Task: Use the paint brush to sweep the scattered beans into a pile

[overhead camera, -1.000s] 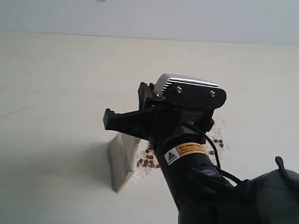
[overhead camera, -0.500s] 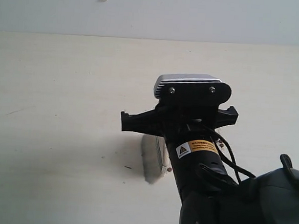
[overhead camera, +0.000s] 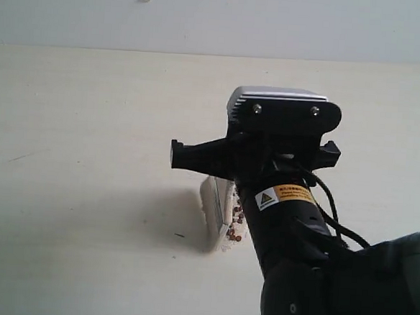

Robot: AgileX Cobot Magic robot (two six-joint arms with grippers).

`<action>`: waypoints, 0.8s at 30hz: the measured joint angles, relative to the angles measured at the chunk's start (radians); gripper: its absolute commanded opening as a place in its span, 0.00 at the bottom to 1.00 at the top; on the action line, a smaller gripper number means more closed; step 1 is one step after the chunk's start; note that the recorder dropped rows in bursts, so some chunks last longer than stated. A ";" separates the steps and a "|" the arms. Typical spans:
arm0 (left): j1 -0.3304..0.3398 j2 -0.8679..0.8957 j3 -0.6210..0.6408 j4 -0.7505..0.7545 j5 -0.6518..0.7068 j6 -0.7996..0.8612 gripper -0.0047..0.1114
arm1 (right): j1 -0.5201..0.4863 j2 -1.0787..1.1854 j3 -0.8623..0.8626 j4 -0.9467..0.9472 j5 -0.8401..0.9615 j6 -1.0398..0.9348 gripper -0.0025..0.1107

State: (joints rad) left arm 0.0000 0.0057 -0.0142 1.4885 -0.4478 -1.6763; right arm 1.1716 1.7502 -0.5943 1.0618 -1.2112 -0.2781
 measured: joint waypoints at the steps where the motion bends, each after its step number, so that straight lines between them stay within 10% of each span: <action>1: 0.000 0.000 0.000 0.000 0.000 0.000 0.04 | 0.000 -0.018 0.001 0.000 0.000 0.000 0.02; 24: 0.000 0.000 0.000 0.000 0.000 0.000 0.04 | -0.020 -0.400 0.083 0.280 0.000 -0.682 0.02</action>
State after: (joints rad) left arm 0.0000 0.0057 -0.0142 1.4885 -0.4478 -1.6763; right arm 1.1516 1.3499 -0.5116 1.3417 -1.2112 -0.9600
